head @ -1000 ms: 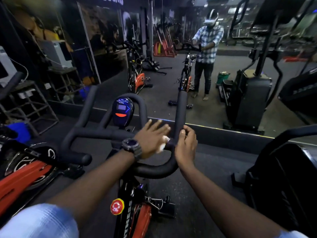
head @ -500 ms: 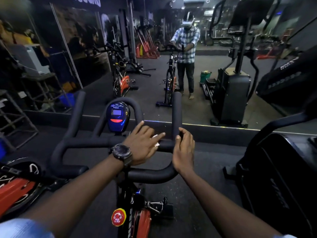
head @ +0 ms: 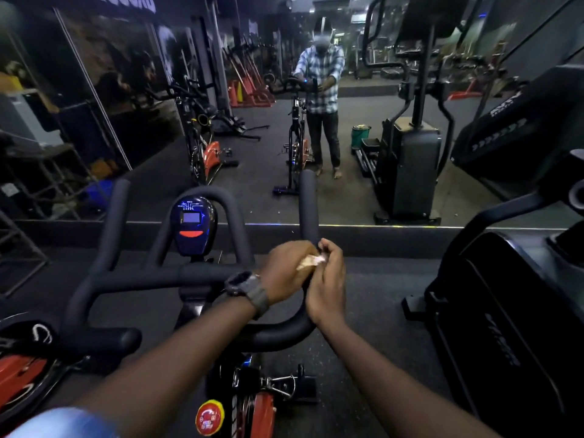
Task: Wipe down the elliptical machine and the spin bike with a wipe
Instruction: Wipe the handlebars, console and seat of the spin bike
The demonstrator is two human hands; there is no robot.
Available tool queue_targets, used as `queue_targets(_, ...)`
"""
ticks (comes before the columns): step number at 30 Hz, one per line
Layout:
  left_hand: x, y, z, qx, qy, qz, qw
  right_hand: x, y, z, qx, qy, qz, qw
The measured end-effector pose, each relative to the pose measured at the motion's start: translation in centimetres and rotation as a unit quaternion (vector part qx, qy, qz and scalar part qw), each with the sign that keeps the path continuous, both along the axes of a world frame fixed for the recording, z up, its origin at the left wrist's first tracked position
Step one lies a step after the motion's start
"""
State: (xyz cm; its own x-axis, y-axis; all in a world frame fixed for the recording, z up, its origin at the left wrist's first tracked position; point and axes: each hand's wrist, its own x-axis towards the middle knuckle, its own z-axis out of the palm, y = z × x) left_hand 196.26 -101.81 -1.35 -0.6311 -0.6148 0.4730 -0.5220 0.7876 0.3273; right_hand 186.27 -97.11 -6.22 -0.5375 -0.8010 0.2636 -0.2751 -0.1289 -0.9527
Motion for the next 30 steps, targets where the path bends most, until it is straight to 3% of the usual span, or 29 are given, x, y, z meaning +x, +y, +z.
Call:
queue_targets(3, -3.0, -0.7, -1.1, -0.035, -0.007, 0.010, 0.999, -0.1, 0.2, -0.3, 0.045, -0.144, -0.059, 0.987)
queue_targets(5, -3.1, -2.6, -0.8, -0.071, -0.003, 0.039, 0.997, 0.0, 0.0, -0.3, 0.045, -0.164, -0.064, 0.983)
queue_targets(9, -3.0, -5.1, 1.6, -0.083, -0.047, 0.108, 0.990, 0.0, -0.3, -0.1, 0.023, -0.102, -0.032, 0.994)
queue_targets(14, -1.7, -3.8, 0.8, -0.074, -0.097, -0.044, 0.992, -0.9, -0.2, 0.2, -0.025, 0.085, 0.007, 0.996)
queue_targets(17, -1.1, -5.9, 2.1, -0.063, -0.092, -0.034, 0.993, -1.0, -1.4, 1.0, -0.064, 0.152, 0.043, 0.985)
queue_targets(22, -4.4, -9.1, 4.0, -0.060, 0.037, 0.095, 0.993, -1.1, -4.7, 3.3, -0.065, 0.112, 0.004, 0.992)
queue_targets(24, -4.2, -8.8, 3.5, -0.084, 0.022, 0.066, 0.994, -0.8, -4.9, 3.2, -0.065, 0.098, -0.005, 0.993)
queue_targets(27, -2.5, -7.6, 2.7, -0.145, -0.080, -0.045, 0.985, -0.7, -4.6, 2.7, -0.093, 0.112, -0.024, 0.989)
queue_targets(30, -3.0, -10.2, 4.0, -0.140, -0.009, 0.005, 0.990, -0.7, -4.9, 2.7, -0.092, 0.117, -0.039, 0.988)
